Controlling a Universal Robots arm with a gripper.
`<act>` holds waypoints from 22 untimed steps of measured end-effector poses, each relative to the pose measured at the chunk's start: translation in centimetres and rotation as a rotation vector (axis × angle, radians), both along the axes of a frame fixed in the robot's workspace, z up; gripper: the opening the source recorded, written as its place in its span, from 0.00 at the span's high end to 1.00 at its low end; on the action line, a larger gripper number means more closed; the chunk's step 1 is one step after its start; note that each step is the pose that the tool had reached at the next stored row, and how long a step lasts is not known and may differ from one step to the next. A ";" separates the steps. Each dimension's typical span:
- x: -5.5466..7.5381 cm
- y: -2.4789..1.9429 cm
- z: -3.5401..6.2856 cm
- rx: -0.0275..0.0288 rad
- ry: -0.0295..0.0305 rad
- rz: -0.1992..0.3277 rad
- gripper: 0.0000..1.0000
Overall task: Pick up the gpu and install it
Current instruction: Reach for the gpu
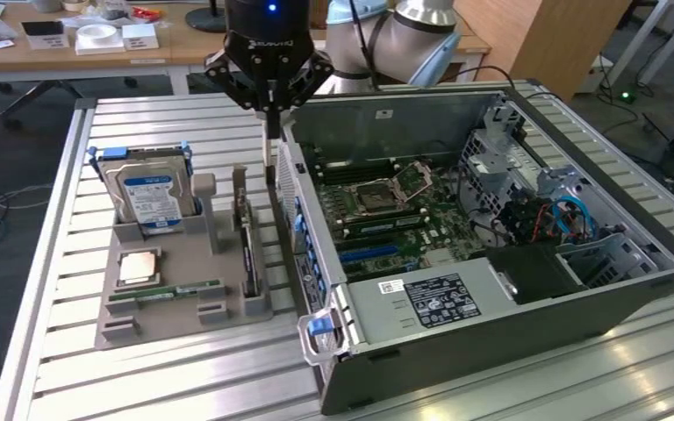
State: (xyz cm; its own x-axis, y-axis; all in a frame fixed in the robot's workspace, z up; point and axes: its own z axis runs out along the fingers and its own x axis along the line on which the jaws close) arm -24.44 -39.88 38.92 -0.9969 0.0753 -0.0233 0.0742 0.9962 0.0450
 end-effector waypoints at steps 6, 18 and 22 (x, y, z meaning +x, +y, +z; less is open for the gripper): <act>-2.3 0.00 -0.13 -0.0008 0.0000 0.000 0.89; -2.5 -1.80 -0.14 -0.0009 0.0001 0.000 0.89; -2.5 -2.93 -0.15 -0.0008 0.0001 0.000 0.89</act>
